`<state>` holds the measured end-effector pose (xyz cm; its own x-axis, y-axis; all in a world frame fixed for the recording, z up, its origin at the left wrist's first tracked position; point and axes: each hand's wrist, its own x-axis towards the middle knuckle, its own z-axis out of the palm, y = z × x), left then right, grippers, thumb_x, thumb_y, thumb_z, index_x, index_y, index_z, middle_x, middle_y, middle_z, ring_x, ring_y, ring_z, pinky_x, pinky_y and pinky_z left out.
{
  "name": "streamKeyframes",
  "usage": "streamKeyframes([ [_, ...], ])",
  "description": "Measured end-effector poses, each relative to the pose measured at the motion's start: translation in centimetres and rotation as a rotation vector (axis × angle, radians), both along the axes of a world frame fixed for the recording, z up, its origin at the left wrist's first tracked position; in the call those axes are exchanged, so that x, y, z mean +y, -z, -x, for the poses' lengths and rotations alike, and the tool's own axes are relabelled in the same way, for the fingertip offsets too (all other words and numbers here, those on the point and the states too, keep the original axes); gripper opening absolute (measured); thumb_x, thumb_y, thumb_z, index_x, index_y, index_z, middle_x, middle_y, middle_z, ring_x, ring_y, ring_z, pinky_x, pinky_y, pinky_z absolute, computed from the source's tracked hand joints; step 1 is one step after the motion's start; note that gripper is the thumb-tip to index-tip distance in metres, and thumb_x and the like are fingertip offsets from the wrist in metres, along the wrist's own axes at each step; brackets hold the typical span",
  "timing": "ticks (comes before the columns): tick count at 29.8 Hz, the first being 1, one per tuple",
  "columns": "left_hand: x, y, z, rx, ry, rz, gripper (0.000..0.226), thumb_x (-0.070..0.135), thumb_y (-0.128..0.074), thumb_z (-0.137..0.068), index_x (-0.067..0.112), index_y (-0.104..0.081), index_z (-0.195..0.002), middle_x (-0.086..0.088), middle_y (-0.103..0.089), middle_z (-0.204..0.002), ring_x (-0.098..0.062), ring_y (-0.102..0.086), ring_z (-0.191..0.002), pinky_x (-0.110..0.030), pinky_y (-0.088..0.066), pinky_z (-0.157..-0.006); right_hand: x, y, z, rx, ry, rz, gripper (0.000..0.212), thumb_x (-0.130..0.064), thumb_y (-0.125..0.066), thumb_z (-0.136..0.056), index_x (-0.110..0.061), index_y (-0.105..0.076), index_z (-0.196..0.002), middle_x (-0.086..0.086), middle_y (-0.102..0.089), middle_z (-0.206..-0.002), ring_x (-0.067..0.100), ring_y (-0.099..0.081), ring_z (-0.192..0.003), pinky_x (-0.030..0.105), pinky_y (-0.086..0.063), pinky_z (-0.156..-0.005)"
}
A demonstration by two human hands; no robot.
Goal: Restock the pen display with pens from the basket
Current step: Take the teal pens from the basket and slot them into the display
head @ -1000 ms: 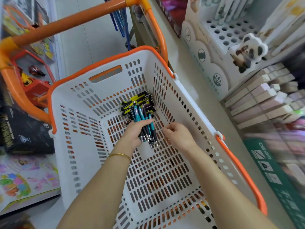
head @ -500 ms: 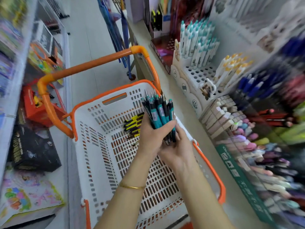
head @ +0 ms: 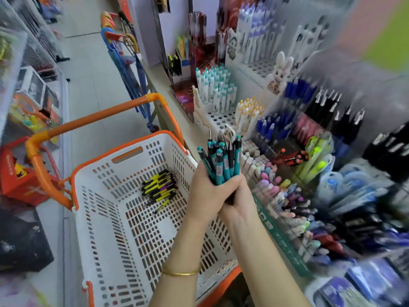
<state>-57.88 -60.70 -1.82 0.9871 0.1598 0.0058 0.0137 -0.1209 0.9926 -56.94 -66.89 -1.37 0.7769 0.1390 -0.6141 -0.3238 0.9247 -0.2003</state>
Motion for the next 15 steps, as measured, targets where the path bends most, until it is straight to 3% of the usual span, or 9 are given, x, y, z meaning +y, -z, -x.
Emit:
streamKeyframes([
  [3,-1.3,-0.3,0.2,-0.011,-0.01,0.025,0.046,0.014,-0.08,-0.073,0.018,-0.065,-0.116,0.011,-0.072,-0.103,0.004,-0.067,-0.096,-0.01,-0.051,-0.078,-0.9,-0.4,0.3,-0.022,0.016,0.036,0.031,-0.025,-0.057,-0.095,-0.005,-0.064,-0.118,0.014,-0.072,-0.106,0.025,-0.071,-0.091,0.036,-0.06,-0.068],
  [5,-2.3,-0.7,0.3,-0.014,-0.036,0.092,0.044,0.011,-0.078,-0.075,0.017,-0.064,-0.117,0.01,-0.072,-0.104,0.003,-0.067,-0.097,-0.009,-0.05,-0.078,-1.5,-0.9,0.5,-0.041,0.01,0.089,0.029,-0.026,-0.056,-0.096,-0.006,-0.066,-0.114,0.012,-0.072,-0.104,0.023,-0.072,-0.086,0.034,-0.06,-0.068],
  [9,-3.4,-1.2,0.5,-0.011,-0.078,0.201,0.039,0.005,-0.075,-0.079,0.031,-0.06,-0.104,0.02,-0.07,-0.09,0.007,-0.066,-0.088,-0.008,-0.051,-0.071,-2.5,-1.4,0.9,-0.049,-0.038,0.191,0.024,-0.024,-0.059,-0.093,-0.006,-0.068,-0.106,0.012,-0.074,-0.096,0.021,-0.072,-0.083,0.034,-0.059,-0.07],
  [12,-3.4,-1.2,0.7,0.013,-0.052,0.247,0.038,0.003,-0.073,-0.081,0.023,-0.059,-0.111,0.013,-0.07,-0.094,0.005,-0.067,-0.087,-0.01,-0.051,-0.069,-3.4,-1.3,1.4,-0.056,-0.102,0.257,0.026,-0.028,-0.056,-0.095,-0.009,-0.067,-0.108,0.009,-0.074,-0.096,0.018,-0.071,-0.085,0.031,-0.059,-0.066],
  [15,-3.2,-1.0,0.8,0.031,-0.041,0.259,0.04,0.004,-0.072,-0.082,0.015,-0.06,-0.119,0.005,-0.071,-0.101,-0.003,-0.069,-0.092,-0.016,-0.054,-0.074,-4.3,-0.9,1.9,-0.122,-0.214,0.442,0.022,-0.025,-0.053,-0.096,-0.013,-0.067,-0.107,0.008,-0.073,-0.102,0.02,-0.068,-0.098,0.038,-0.058,-0.078],
])
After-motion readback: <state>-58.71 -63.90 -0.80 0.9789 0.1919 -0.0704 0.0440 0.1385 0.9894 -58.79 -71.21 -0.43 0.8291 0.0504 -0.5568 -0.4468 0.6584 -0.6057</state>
